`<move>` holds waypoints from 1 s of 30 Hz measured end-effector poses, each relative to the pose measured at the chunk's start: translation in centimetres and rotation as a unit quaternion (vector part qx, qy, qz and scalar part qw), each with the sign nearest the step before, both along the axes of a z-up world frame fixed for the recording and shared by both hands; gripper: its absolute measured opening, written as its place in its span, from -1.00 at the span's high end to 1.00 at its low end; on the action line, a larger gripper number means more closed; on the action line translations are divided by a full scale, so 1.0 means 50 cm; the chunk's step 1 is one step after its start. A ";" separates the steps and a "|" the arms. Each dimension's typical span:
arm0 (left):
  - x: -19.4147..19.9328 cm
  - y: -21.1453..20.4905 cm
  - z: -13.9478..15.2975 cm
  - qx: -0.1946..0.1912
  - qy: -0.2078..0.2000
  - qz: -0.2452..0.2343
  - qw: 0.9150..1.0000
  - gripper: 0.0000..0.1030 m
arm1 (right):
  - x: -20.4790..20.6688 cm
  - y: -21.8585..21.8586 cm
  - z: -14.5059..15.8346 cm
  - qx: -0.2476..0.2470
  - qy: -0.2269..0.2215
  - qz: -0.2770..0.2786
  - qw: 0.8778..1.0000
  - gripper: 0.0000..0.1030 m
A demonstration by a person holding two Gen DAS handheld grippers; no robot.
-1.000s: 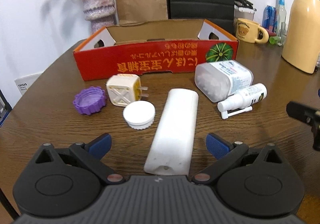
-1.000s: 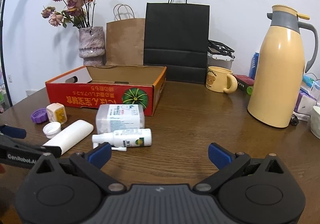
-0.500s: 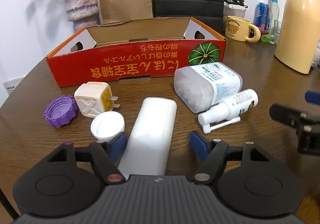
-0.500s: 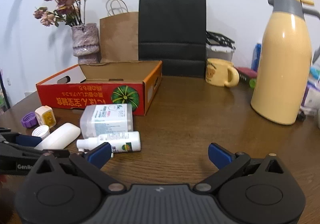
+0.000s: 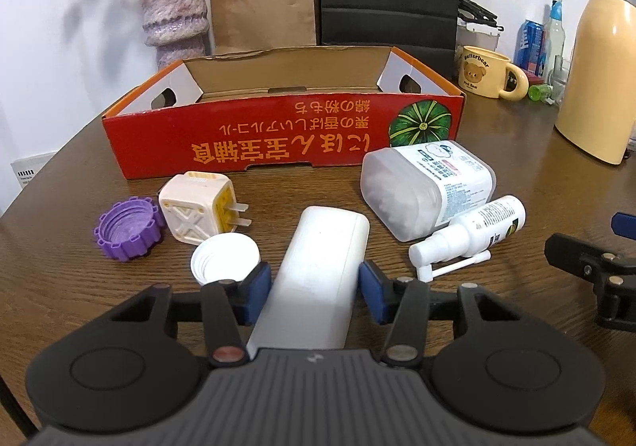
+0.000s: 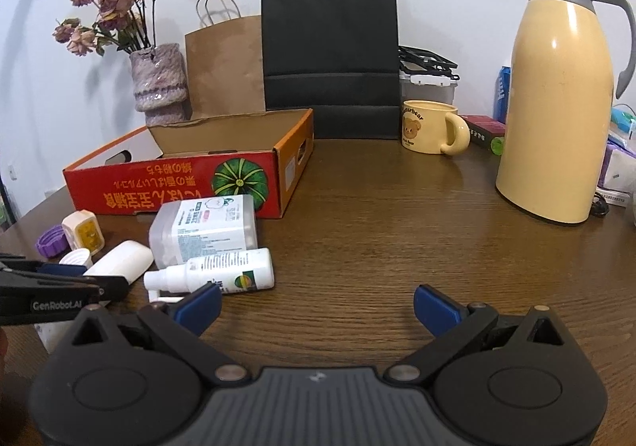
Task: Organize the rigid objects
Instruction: 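Grasp the white remote with the left gripper while the right gripper grasps the white spray bottle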
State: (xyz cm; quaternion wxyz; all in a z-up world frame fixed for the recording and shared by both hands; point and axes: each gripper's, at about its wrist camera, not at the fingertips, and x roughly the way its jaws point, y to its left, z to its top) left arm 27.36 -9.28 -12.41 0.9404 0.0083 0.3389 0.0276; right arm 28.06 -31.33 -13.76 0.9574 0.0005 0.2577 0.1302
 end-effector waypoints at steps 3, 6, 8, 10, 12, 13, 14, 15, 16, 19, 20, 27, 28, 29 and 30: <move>-0.007 0.003 0.005 -0.002 -0.009 0.004 1.000 0.03 | -0.001 -0.001 0.000 0.005 -0.002 -0.003 1.000 -1.00; -0.013 0.006 0.011 -0.004 -0.018 0.006 1.000 0.04 | -0.004 0.001 0.001 0.006 -0.006 -0.001 1.000 -1.00; -0.019 0.008 0.017 -0.005 -0.025 0.008 1.000 0.04 | -0.006 0.006 0.002 0.007 -0.008 0.002 1.000 -1.00; -0.026 0.013 0.024 -0.007 -0.033 0.011 0.999 0.05 | -0.010 0.012 0.003 0.007 -0.012 0.006 1.000 -1.00; -0.034 0.020 0.033 -0.013 -0.042 0.013 0.999 0.05 | -0.013 0.020 0.004 0.008 -0.016 0.011 1.000 -1.00; -0.036 0.024 0.037 -0.014 -0.045 0.014 0.999 0.05 | -0.015 0.024 0.005 0.008 -0.017 0.014 1.000 -1.00; -0.039 0.028 0.041 -0.015 -0.049 0.015 0.999 0.05 | -0.016 0.029 0.005 0.007 -0.019 0.018 1.000 -1.00; -0.041 0.031 0.044 -0.014 -0.051 0.017 0.998 0.05 | -0.017 0.034 0.006 0.007 -0.020 0.022 1.000 -1.00; -0.043 0.033 0.046 -0.012 -0.054 0.019 0.998 0.05 | -0.018 0.038 0.006 0.006 -0.020 0.025 0.999 -1.00; -0.048 0.045 0.053 -0.017 -0.058 0.020 0.998 0.06 | -0.019 0.054 0.008 0.004 -0.020 0.037 0.999 -1.00; -0.048 0.049 0.055 -0.019 -0.059 0.021 0.998 0.06 | -0.019 0.060 0.008 0.002 -0.020 0.042 0.999 -1.00; -0.054 0.076 0.065 -0.029 -0.065 0.021 0.997 0.07 | -0.013 0.113 0.006 -0.023 -0.020 0.068 0.997 -1.00; -0.054 0.080 0.066 -0.030 -0.066 0.022 0.997 0.07 | -0.011 0.121 0.006 -0.029 -0.019 0.071 0.997 -1.00; -0.054 0.084 0.067 -0.032 -0.066 0.023 0.997 0.07 | -0.009 0.128 0.006 -0.034 -0.019 0.074 0.997 -1.00; -0.055 0.090 0.067 -0.034 -0.066 0.024 0.997 0.07 | -0.006 0.136 0.005 -0.040 -0.018 0.077 0.996 -1.00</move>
